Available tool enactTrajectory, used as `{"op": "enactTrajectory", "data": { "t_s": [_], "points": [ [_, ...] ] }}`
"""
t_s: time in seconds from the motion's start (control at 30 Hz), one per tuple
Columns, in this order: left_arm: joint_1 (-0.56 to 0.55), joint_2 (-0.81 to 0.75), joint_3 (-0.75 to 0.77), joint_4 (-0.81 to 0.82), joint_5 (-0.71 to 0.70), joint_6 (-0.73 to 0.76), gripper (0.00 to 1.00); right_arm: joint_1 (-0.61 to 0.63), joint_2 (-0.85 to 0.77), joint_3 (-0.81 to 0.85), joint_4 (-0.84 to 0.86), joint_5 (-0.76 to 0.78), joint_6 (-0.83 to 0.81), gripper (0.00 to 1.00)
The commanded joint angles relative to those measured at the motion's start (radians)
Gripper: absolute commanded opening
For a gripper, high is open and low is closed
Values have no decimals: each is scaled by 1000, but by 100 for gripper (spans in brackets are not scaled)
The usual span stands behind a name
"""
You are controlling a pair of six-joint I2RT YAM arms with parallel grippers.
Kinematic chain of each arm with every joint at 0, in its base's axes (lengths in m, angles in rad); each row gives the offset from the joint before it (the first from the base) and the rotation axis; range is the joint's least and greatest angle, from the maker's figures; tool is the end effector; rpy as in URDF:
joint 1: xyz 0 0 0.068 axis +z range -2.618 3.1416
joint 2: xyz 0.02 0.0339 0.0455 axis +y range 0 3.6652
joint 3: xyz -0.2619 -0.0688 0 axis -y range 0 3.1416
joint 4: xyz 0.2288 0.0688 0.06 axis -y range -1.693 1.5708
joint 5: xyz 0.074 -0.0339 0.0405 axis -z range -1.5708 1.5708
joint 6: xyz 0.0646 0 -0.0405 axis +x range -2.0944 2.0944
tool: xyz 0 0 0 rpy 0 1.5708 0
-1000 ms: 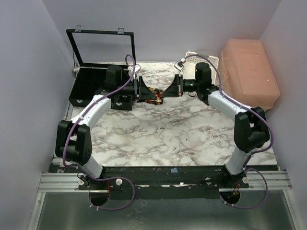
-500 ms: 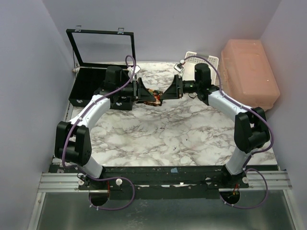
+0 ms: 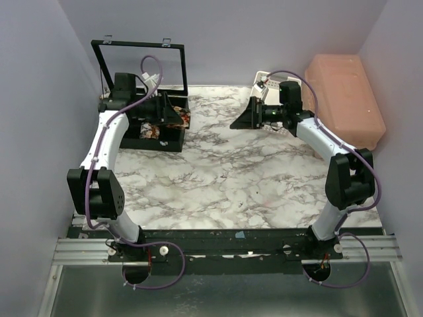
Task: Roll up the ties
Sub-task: Place the tie in the storage box.
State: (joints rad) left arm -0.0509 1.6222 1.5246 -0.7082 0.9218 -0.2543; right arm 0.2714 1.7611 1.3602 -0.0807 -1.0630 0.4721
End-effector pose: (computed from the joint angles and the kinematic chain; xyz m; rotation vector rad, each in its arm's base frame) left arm 0.3422 -0.0690 0.3309 0.2180 2.2758 -1.2374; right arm 0.3674 0.1608 0.2878 -0.5079 2.0599 1.5345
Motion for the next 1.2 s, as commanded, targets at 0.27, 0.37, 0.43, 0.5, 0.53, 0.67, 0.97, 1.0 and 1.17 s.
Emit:
{"op": "enactTrajectory", "data": {
  "t_s": [0.27, 0.37, 0.43, 0.5, 0.53, 0.67, 0.97, 1.0, 1.17],
  "points": [
    [232, 242, 386, -382, -603, 340, 0, 7, -35, 9, -176, 101, -177, 100],
    [252, 301, 431, -393, -652, 366, 0, 7, -26, 13, -186, 109, -184, 100],
    [257, 352, 478, -419, -687, 386, 0, 6, -23, 17, -193, 117, -192, 100],
    [260, 404, 535, -454, -717, 394, 0, 7, -19, 20, -201, 126, -200, 100],
    [261, 420, 543, -458, -723, 395, 0, 6, -15, 23, -204, 129, -204, 100],
    [263, 472, 569, -466, -749, 404, 0, 6, -1, 37, -224, 139, -220, 100],
    [266, 545, 546, -466, -768, 421, 0, 4, 32, 64, -238, 153, -227, 100],
    [266, 554, 555, -464, -768, 421, 0, 4, 35, 65, -240, 154, -228, 100],
    [267, 617, 615, -471, -758, 434, 0, 4, 52, 71, -250, 152, -230, 100]
  ]
}}
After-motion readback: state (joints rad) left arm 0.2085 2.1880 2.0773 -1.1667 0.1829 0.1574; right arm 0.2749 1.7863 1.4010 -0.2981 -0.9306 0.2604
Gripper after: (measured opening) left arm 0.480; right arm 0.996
